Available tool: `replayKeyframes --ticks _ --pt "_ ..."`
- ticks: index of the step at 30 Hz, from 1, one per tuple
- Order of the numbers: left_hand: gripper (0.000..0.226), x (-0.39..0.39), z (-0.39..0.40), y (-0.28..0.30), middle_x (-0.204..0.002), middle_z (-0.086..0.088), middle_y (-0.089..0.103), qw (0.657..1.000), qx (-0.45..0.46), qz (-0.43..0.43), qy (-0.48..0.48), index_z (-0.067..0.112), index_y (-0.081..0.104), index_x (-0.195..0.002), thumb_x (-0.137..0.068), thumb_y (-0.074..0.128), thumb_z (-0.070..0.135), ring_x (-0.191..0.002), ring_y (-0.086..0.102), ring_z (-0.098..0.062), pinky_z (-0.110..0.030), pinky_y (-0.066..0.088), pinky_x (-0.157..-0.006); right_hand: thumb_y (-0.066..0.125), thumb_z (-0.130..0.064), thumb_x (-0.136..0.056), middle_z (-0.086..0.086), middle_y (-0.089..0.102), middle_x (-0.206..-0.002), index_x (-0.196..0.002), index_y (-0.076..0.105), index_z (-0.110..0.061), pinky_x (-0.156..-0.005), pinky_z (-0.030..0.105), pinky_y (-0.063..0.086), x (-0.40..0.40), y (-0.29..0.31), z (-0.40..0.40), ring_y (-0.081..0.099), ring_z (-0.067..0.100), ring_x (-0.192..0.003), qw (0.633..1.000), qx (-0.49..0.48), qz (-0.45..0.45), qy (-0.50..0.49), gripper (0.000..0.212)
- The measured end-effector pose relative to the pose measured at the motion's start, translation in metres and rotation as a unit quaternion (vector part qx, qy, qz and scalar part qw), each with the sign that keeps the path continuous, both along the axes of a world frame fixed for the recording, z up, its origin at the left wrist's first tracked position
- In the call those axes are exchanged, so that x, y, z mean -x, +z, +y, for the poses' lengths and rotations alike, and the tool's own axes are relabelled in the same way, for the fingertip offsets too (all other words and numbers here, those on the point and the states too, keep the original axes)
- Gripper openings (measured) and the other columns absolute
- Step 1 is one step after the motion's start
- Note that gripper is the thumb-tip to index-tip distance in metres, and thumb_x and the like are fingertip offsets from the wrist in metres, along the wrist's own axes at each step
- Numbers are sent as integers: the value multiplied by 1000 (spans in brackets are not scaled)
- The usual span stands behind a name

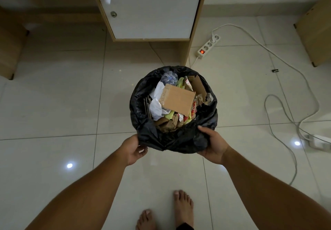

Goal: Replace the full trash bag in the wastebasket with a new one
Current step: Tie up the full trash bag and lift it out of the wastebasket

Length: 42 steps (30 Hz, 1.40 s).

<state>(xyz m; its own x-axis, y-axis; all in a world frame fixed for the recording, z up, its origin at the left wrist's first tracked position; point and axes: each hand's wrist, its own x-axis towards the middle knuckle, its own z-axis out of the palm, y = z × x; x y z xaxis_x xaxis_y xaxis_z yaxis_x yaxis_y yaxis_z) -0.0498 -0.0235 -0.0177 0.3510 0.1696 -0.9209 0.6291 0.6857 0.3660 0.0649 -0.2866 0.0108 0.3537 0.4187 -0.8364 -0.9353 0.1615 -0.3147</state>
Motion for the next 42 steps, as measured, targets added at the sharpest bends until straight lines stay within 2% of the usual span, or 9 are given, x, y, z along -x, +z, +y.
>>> replayKeyframes --ticks 4,11,15,18,26,30,34,39,42 --pt "20 -1 8 -1 -102 -9 69 986 -68 -63 137 12 68 -111 -100 52 18 -96 66 -28 -44 57 -88 59 -21 -97 14 68 -131 -137 58 -13 -88 41 55 -10 -7 -1 66 31 -118 984 31 -77 -160 41" --pt "24 -16 24 5 -75 -2 56 976 -32 -100 191 16 62 -88 -103 48 27 -44 39 -8 -19 32 -38 45 -52 -100 15 71 -127 -131 63 -11 -106 45 49 -36 -1 2 68 31 -117 958 11 -72 -278 55" --pt "26 -27 40 10 -84 3 73 998 -6 -39 45 23 69 -103 -101 51 40 -64 56 -10 -22 32 -52 42 -31 -105 16 69 -128 -133 61 -8 -103 46 50 -65 9 5 66 31 -118 968 63 -113 -214 41" --pt "22 -35 50 12 -101 -2 70 992 -72 -4 106 20 64 -116 -98 55 28 -83 60 -15 -26 44 -67 51 -15 -96 18 68 -127 -133 58 0 -94 42 54 -86 17 11 65 31 -108 954 118 -164 -224 40" --pt "63 -70 83 30 -120 -15 70 963 44 -182 195 13 63 -123 -97 34 63 -113 64 -32 -46 51 -94 52 -13 -98 13 75 -108 -112 68 -13 -70 37 59 -131 30 34 73 27 -92 948 171 -207 -170 21" --pt "37 -90 83 39 -132 -14 64 971 -45 -177 156 15 59 -136 -104 45 28 -118 62 -33 -48 52 -92 53 -32 -100 14 77 -111 -120 67 -8 -73 35 62 -136 41 43 75 28 -97 948 69 -190 -246 34" --pt "37 -95 85 51 -121 -12 68 936 -120 -233 235 16 64 -121 -96 46 -3 -111 66 -31 -46 55 -91 51 -2 -97 12 75 -97 -96 68 -12 -75 35 61 -143 49 42 74 27 -88 911 142 -263 -284 20" --pt "27 -93 88 64 -106 -11 67 925 -159 -204 277 13 60 -97 -91 45 -9 -108 62 -34 -40 55 -89 51 5 -90 7 64 -83 -82 60 -12 -78 34 53 -141 59 35 62 23 -81 867 199 -316 -331 21" --pt "16 -100 89 78 -99 -10 72 934 -180 -161 262 11 67 -97 -89 54 5 -100 68 -32 -38 58 -76 57 -12 -94 10 74 -93 -94 69 -9 -81 37 58 -140 69 36 70 27 -88 907 192 -279 -251 13"
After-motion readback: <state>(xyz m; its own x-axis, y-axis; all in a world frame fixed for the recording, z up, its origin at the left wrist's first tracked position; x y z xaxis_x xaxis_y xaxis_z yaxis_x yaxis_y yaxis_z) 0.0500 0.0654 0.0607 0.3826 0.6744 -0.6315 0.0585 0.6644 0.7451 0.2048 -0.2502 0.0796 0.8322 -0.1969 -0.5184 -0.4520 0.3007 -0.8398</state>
